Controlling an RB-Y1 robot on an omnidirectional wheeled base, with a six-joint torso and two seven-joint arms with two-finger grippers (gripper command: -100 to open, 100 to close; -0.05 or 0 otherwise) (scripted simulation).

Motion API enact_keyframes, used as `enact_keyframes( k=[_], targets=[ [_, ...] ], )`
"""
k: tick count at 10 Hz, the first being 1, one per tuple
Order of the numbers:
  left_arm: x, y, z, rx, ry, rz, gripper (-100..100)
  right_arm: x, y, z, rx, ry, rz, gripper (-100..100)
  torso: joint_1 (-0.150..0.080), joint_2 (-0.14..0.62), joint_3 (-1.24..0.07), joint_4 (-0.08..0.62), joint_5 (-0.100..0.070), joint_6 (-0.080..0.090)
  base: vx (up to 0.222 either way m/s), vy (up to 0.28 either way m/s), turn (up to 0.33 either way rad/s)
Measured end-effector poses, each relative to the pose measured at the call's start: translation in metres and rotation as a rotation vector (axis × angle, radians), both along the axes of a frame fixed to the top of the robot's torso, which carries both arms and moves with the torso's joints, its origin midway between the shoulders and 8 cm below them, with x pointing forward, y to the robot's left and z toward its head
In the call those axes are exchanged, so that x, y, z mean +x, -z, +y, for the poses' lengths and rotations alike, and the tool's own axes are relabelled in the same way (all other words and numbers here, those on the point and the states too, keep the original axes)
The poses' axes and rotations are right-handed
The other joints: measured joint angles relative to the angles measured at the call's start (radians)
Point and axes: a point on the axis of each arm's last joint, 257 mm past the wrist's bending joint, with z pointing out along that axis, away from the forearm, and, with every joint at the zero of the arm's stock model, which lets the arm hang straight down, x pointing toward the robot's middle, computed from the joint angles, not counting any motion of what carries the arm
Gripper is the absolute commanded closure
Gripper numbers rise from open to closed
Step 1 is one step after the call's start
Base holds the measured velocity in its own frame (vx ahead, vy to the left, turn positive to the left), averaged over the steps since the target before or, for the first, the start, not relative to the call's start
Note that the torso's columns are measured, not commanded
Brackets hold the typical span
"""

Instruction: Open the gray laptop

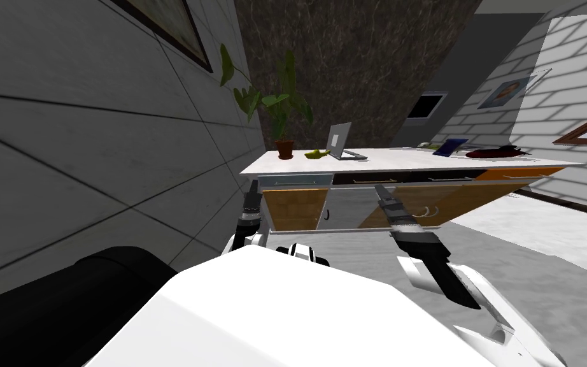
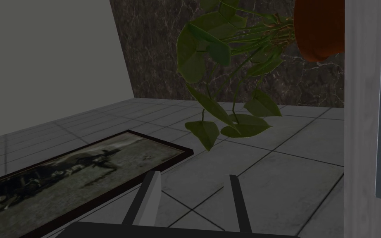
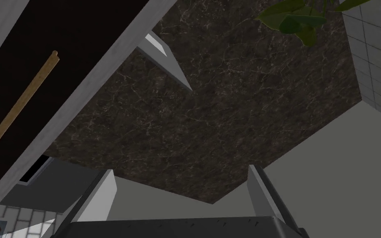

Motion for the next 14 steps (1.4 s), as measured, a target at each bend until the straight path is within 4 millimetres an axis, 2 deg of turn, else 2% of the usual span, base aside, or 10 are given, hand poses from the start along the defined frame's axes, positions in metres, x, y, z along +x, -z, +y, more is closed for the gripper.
enact_keyframes(
  k=[4,14],
  targets=[
    [0.0,0.0,0.0,0.0,0.0,0.0,0,0.013,-0.004,-0.012,-0.151,0.035,0.019,-100,0.0,0.0,0.0,0.0,0.0,0.0,0.006,0.027,0.021],
    [0.0,0.0,0.0,0.0,0.0,0.0,0,0.048,-0.015,-0.058,-0.507,0.149,0.073,-100,0.0,0.0,0.0,0.0,0.0,0.0,0.015,0.017,0.065]
  ],
)
